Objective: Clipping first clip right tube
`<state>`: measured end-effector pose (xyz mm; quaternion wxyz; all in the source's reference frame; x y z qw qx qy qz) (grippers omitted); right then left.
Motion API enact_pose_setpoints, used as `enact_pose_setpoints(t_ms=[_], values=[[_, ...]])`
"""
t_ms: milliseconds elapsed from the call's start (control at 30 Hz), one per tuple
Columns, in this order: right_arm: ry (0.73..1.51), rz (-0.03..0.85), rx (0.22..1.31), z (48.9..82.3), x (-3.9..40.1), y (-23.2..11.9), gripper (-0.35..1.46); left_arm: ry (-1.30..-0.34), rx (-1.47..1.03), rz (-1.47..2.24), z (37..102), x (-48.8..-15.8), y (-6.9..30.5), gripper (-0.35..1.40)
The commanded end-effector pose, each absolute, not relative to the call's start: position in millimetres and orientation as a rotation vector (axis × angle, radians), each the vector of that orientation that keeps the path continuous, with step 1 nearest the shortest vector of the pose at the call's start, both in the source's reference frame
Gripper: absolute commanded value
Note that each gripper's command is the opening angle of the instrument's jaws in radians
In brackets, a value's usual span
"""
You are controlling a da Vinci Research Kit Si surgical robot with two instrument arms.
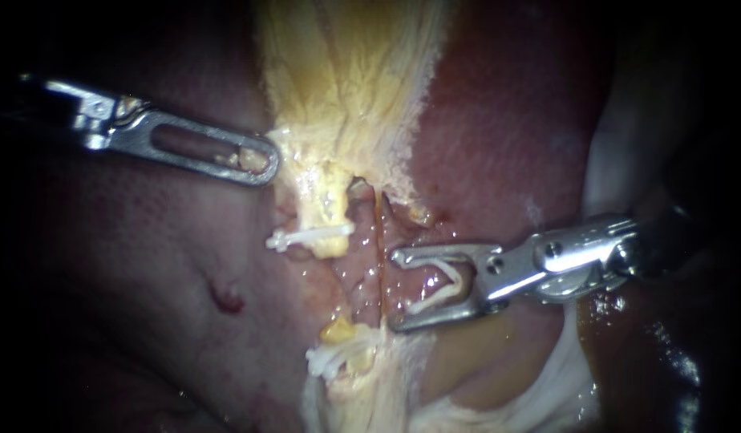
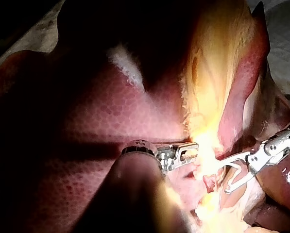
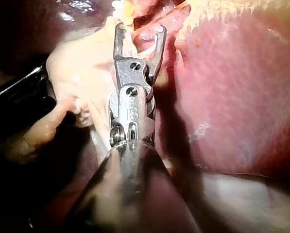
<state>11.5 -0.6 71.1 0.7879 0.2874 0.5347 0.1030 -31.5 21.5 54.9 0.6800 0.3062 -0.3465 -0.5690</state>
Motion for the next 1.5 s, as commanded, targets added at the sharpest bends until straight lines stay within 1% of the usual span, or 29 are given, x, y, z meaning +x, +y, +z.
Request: enact_pose_setpoints(t_ms=[33, 100, 233, 467, 667, 967, 1133, 1500], values=[[1.162, 0.234, 0.628, 71.2, 11.7, -0.7, 0.5, -0.778, 0.687, -1.277, 54.9, -31.5, 21.5, -0.35], [1.178, 0.245, 0.649, 71.4, 12.3, -0.7, 0.5, -0.778, 0.687, -1.277, 54.9, -31.5, 21.5, -0.35], [1.181, 0.247, 0.686, 71.9, 13.5, -1.1, 0.5, -0.778, 0.688, -1.277, 54.9, -31.5, 21.5, -0.35], [1.237, 0.294, 0.772, 72.4, 14.8, -1.4, 0.5, -0.778, 0.688, -1.277, 55.0, -31.5, 21.5, -0.35], [1.267, 0.32, 0.815, 72.3, 15.2, -1.3, 0.5, -0.778, 0.688, -1.277, 55.0, -31.4, 21.5, -0.35], [1.296, 0.361, 0.861, 71.1, 14.9, -1.8, 0.5, -0.778, 0.687, -1.276, 55.1, -31.4, 21.5, -0.35], [1.321, 0.382, 0.915, 69.9, 14.7, -2.4, 0.49, -0.778, 0.687, -1.276, 55.1, -31.4, 21.5, -0.35], [1.331, 0.347, 1.009, 67.8, 14.6, -3.3, 0.48, -0.778, 0.687, -1.276, 55.3, -31.4, 21.6, -0.35]])
